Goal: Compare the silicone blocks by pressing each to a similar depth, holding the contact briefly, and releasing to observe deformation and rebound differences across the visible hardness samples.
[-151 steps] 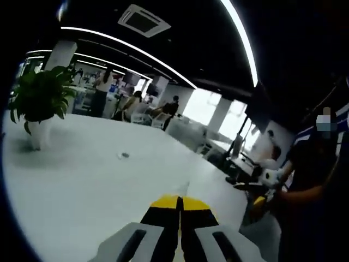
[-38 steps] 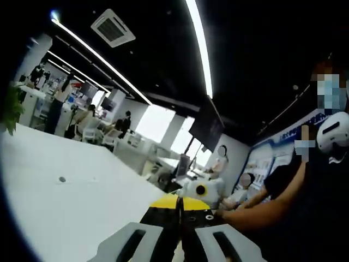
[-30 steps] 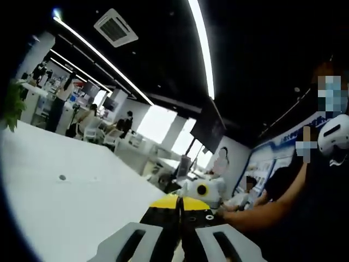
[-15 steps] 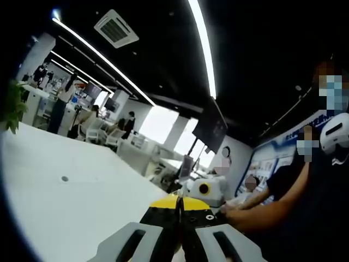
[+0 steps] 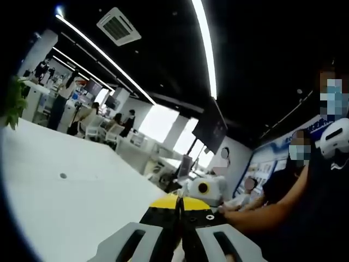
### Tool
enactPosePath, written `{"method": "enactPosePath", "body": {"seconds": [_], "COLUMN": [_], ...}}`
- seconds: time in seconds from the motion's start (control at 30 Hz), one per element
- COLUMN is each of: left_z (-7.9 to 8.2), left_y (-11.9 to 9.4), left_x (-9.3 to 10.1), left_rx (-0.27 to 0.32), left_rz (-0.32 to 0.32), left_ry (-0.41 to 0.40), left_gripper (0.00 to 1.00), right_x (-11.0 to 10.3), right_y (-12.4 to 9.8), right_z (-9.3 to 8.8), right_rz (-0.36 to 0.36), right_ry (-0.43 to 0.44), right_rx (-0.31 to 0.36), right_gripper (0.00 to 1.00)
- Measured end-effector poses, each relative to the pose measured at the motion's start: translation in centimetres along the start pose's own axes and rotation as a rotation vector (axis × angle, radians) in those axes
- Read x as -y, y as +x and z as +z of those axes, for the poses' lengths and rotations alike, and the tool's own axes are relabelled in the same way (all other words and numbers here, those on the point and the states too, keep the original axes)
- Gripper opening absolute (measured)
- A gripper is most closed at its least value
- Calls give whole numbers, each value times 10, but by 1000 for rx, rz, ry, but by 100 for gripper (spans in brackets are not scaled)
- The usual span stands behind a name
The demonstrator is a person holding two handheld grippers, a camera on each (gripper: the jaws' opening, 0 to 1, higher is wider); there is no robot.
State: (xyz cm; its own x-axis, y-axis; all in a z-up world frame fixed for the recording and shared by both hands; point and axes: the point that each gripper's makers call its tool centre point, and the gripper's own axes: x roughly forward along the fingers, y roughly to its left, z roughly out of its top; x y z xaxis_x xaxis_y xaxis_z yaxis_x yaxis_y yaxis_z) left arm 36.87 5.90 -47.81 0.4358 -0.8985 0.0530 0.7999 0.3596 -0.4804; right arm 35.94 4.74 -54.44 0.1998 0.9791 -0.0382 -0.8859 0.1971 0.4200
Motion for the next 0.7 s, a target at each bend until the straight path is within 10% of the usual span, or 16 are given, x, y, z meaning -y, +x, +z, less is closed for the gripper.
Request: {"method": "enactPosePath", "body": {"seconds": [0.7], "left_z": [-2], "left_y": [-2], "left_x": [3], "left_rx": [9], "left_rz": [6], "left_ry": [-13], "left_gripper": [0], "right_x": [-3], "right_y": [0], "right_z": [-1], "right_rz": [13], "right_ry": [3], "right_rx": [-15], "right_gripper": [2]}}
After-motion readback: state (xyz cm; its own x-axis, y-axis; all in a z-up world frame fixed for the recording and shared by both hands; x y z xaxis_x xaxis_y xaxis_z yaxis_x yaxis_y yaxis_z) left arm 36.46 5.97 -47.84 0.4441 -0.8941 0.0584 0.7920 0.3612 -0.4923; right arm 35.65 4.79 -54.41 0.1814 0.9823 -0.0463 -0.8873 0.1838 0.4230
